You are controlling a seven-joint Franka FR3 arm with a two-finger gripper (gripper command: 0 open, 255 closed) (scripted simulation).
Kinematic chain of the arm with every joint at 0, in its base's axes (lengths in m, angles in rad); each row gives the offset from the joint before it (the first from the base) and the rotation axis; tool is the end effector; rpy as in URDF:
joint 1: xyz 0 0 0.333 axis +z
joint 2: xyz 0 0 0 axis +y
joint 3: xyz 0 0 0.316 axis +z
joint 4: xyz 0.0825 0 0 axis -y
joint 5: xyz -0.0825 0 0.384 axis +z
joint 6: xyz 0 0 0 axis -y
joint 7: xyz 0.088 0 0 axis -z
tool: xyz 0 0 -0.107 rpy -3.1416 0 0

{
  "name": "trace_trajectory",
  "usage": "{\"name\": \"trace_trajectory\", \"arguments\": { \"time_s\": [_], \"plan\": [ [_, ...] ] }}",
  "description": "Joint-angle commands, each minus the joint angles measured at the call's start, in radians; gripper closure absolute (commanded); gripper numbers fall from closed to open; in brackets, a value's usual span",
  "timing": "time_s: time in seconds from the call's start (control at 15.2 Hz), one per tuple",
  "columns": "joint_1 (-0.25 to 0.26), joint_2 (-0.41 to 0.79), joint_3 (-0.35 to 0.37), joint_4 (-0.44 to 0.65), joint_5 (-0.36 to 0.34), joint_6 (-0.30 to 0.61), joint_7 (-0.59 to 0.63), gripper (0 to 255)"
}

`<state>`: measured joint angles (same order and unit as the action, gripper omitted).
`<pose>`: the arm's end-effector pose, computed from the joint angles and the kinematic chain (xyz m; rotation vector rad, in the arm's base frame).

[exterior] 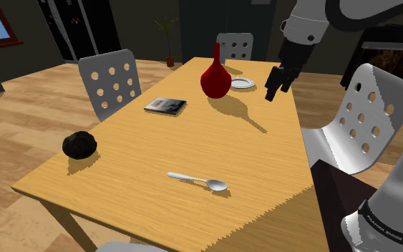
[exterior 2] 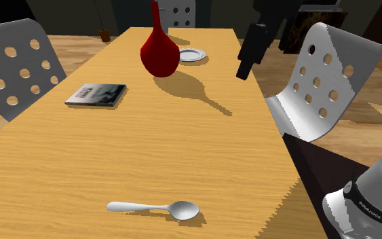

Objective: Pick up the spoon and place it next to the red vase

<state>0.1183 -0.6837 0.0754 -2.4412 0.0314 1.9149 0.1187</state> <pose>0.3532 0.0757 0.5472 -3.1248 -0.0837 -0.2458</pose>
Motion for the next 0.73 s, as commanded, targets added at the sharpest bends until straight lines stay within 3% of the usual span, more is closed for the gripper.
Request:
{"name": "trace_trajectory", "arguments": {
  "time_s": [0.0,0.66],
  "plan": [
    [0.021,0.037,0.023,-0.011,0.021,0.055,0.011,0],
    [0.116,0.254,0.138,-0.028,0.099,0.323,0.053,0]
  ]
}}
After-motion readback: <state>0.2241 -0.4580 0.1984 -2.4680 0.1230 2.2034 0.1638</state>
